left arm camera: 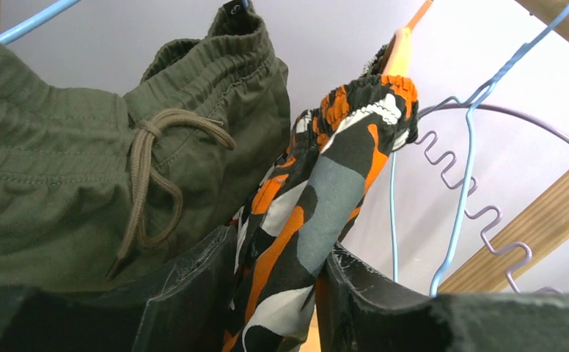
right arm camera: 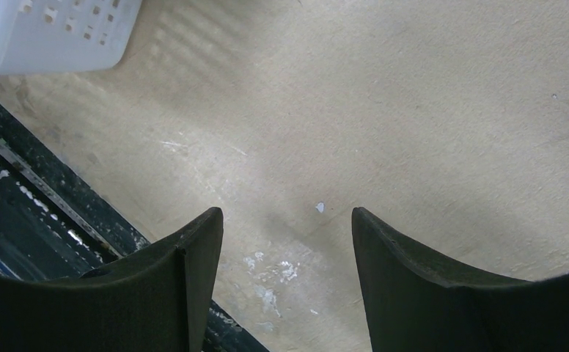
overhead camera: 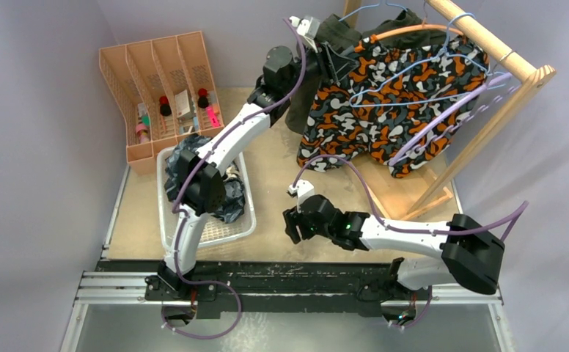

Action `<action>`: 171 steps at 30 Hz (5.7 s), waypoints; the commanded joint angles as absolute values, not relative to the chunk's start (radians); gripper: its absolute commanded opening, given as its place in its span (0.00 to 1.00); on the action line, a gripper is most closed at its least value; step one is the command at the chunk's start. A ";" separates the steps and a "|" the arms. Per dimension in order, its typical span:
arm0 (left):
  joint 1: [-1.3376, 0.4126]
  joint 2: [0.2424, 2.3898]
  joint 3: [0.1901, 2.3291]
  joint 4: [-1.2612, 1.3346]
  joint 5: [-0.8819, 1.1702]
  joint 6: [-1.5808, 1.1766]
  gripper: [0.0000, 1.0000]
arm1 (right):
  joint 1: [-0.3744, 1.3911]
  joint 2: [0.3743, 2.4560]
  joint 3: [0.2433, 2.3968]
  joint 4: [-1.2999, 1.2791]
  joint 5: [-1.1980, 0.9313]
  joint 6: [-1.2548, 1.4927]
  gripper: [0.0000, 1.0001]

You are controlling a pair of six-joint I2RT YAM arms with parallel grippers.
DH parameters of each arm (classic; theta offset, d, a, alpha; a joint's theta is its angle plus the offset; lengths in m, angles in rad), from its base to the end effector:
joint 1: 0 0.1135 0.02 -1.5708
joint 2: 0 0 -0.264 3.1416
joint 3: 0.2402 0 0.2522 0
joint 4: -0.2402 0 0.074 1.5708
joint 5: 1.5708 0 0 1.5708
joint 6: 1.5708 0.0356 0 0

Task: Remove the shorts from the hanger
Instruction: Pick up the hanger from the clothes rod.

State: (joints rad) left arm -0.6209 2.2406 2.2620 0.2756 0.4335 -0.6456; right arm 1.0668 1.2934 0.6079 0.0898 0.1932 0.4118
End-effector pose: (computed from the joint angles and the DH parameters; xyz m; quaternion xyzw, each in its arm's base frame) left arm 0.4217 -0.3200 0.4168 0.1657 0.5829 -0.5677 0.5572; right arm 0.1342 0.2292 0.1977 -0.2401 0.8472 0.2512 0.4020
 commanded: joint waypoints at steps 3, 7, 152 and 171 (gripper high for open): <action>-0.645 2.238 2.336 0.337 0.452 -0.670 0.30 | 1.071 1.316 0.665 0.063 0.237 0.432 0.66; -0.653 2.241 2.345 0.336 0.445 -0.673 0.17 | 1.071 1.323 0.669 0.054 0.247 0.443 0.66; -0.657 0.776 0.857 0.064 -0.018 -0.418 0.00 | 1.070 1.489 1.766 -0.492 0.551 0.515 0.63; -0.657 0.708 0.769 0.052 -0.035 -0.440 0.00 | 1.023 1.595 1.883 -0.465 0.640 0.649 0.60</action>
State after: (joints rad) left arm -0.6552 0.7429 0.7727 -0.0753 -0.0303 -0.4126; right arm 1.0191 1.5879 1.8416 -0.4740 0.5449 0.6209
